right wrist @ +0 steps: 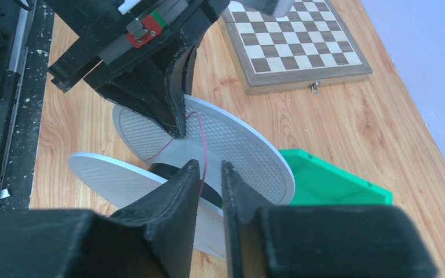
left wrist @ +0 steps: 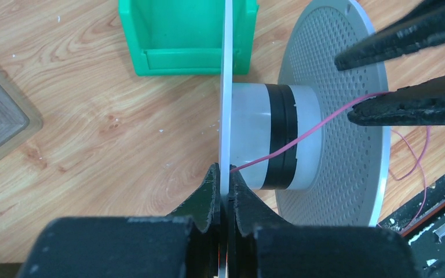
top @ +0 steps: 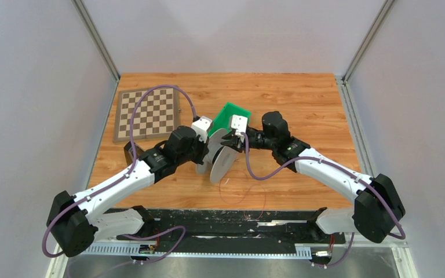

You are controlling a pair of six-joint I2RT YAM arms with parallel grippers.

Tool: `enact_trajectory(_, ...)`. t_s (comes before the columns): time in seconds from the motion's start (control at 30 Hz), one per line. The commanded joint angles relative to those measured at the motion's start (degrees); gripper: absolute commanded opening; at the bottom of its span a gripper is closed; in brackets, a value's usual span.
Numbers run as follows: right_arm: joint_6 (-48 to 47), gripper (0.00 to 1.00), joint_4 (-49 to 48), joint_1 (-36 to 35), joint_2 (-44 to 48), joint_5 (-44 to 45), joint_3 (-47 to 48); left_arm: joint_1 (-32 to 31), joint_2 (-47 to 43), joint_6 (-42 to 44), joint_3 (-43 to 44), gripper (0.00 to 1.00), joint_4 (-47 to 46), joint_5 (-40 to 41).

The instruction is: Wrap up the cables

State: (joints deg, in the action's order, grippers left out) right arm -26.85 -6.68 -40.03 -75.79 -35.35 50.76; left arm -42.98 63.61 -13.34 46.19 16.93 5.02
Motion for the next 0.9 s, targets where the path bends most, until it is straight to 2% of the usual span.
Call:
enact_trajectory(0.0, 1.79, 0.28, 0.94, 0.04, 0.73, 2.99, 1.19, 0.27, 0.93, -1.67, 1.4, 0.0, -0.59, -0.99)
enact_trajectory(0.17, 6.67, 0.49, 3.54, 0.04, 5.33, 7.79, 1.74, 0.27, -0.98, -2.6, 2.92, 0.0, 1.57, -0.66)
enact_trajectory(0.27, 13.61, 0.6, 3.86, 0.04, 9.86, 8.98, 0.32, 0.29, -2.18, -3.29, 4.02, 0.0, 5.15, 1.13)
enact_trajectory(0.43, 22.73, 0.77, -3.14, -0.28, 18.32, 4.52, -10.02, 0.27, -4.23, -3.47, 6.89, 0.0, 10.82, 3.63)
enact_trajectory(0.7, 26.46, 0.78, -24.58, -3.01, 22.25, 1.0, -26.24, 0.31, -6.49, -5.11, 11.38, 0.0, 18.76, 3.91)
enact_trajectory(0.8, 23.89, 0.79, -32.5, -4.62, 21.11, 1.58, -30.8, 0.27, -8.38, -6.2, 12.1, 0.0, 20.71, 4.35)
enact_trajectory(0.87, 21.34, 0.79, -33.59, -5.59, 18.76, 2.93, -31.46, 0.27, -9.74, -6.8, 12.38, 0.0, 21.56, 4.78)
